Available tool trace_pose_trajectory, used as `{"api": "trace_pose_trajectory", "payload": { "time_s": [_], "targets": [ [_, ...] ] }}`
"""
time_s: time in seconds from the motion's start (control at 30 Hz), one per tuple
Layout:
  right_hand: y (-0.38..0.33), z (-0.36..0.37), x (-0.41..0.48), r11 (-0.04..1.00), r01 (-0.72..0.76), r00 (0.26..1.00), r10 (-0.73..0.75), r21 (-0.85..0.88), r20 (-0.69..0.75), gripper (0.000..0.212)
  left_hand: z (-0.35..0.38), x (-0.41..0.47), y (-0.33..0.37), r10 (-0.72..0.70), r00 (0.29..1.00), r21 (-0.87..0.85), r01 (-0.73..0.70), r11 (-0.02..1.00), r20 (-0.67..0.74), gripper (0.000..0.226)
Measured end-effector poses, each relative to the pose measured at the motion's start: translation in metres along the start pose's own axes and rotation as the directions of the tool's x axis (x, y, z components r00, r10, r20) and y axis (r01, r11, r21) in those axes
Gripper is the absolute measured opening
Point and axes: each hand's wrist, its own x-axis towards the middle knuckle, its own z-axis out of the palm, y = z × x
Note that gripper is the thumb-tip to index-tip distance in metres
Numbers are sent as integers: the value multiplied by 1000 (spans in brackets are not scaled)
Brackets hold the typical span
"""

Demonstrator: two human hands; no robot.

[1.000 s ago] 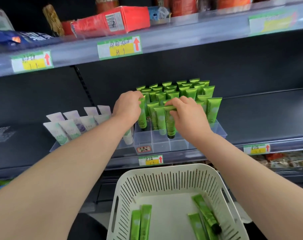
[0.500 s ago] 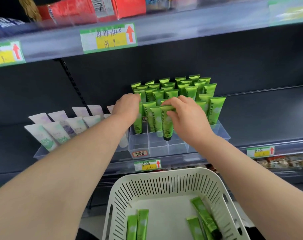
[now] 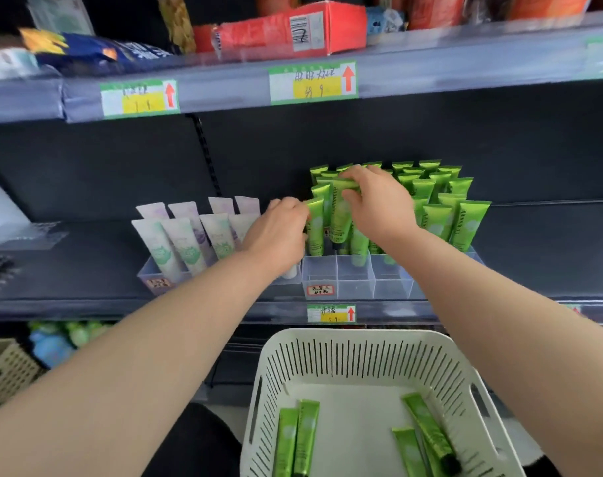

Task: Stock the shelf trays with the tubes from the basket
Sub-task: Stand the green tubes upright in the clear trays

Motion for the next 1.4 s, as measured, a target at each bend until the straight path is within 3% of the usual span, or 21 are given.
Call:
{"api": "trace_pose_trajectory", "payload": {
  "time_s": [0.4, 0.73, 0.97, 1.2, 1.4],
  "targets": [
    [-20, 42, 18, 964, 63, 985, -19, -259, 170, 32, 11, -21, -22, 11, 1000, -100, -10, 995, 13, 36],
    [-10, 65, 14, 922, 91, 958, 22, -376, 285, 36, 32, -30, -23, 29, 998, -112, -23, 993, 54, 33],
    [-7, 55, 3, 941, 85, 989, -41, -328, 140, 35, 38, -34, -14, 51, 997, -146, -43, 988, 56, 31],
    [13, 39, -76, 965, 96, 995, -100, -244, -6, 27, 63, -54, 13, 72, 993, -188, -53, 981, 94, 29],
    [55, 41, -169, 963, 19, 993, 14, -269, 118, 29, 107, -90, 44, 74, 968, -248, -12, 969, 241, 26]
  ]
}}
